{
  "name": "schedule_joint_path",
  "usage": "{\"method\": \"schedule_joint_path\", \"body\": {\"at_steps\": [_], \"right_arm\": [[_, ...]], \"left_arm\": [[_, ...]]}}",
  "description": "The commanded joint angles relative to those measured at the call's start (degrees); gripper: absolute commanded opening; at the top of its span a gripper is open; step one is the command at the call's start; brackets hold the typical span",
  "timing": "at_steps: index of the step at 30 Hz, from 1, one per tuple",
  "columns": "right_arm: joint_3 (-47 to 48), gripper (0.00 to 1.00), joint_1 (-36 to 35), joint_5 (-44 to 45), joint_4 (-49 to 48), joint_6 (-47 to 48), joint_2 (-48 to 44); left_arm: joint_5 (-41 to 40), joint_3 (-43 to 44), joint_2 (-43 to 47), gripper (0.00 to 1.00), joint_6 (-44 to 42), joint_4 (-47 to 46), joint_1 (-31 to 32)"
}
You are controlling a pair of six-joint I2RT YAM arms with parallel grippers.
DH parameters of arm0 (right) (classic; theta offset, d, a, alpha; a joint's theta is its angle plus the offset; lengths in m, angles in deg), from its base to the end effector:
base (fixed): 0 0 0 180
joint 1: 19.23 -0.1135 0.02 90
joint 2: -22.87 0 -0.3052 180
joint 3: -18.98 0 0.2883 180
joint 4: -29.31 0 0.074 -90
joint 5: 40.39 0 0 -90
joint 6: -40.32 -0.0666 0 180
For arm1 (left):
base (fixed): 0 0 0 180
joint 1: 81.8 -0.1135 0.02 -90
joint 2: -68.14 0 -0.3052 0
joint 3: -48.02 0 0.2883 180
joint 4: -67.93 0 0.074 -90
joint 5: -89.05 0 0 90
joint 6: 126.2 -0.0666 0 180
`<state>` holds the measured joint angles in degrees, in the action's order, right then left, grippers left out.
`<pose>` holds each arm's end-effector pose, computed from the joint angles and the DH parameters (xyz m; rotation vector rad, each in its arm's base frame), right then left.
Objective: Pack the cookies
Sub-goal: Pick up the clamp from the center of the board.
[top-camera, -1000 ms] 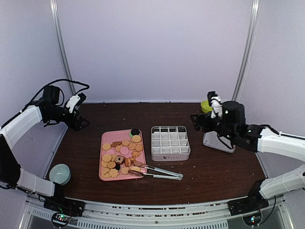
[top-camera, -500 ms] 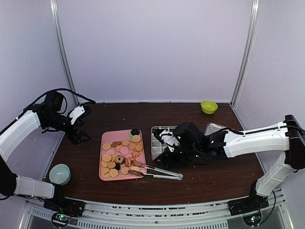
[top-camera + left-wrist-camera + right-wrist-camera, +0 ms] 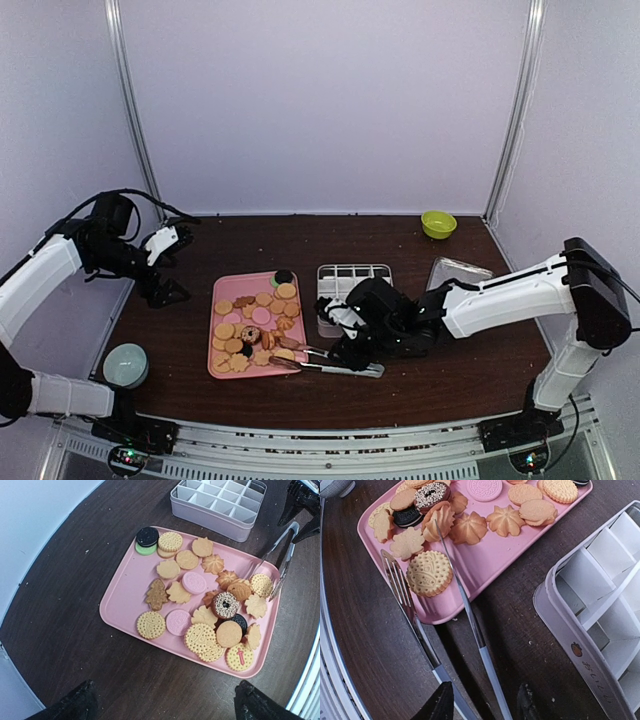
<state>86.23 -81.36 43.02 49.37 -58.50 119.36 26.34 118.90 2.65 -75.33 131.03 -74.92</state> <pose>0.1790 0.3549 0.1697 -1.1911 2.2516 0.6676 0.2461 -0.0605 0.3057 1.1161 2.1882 -0.3744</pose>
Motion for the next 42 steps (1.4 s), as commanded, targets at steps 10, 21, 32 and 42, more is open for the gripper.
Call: {"method": "schedule_joint_path", "body": {"at_steps": [10,21,32,42], "right_arm": [[2.6,0.36,-0.41,-1.23,-0.07,1.92,3.63],[5.4,0.36,-0.4,0.62,2.87,4.6,6.2],[10.04,0.42,-0.1,-0.85,13.09,12.06,8.25],[11.46,0.35,1.34,-1.91,14.14,13.74,10.7]], "left_arm": [[2.2,0.1,1.77,0.98,-0.93,-0.29,0.29],[3.47,2.05,-0.36,0.98,-3.48,4.85,1.37],[3.18,2.62,-1.48,0.98,-5.42,7.27,3.41],[2.43,2.6,-1.59,0.98,-5.81,7.97,4.48]]}}
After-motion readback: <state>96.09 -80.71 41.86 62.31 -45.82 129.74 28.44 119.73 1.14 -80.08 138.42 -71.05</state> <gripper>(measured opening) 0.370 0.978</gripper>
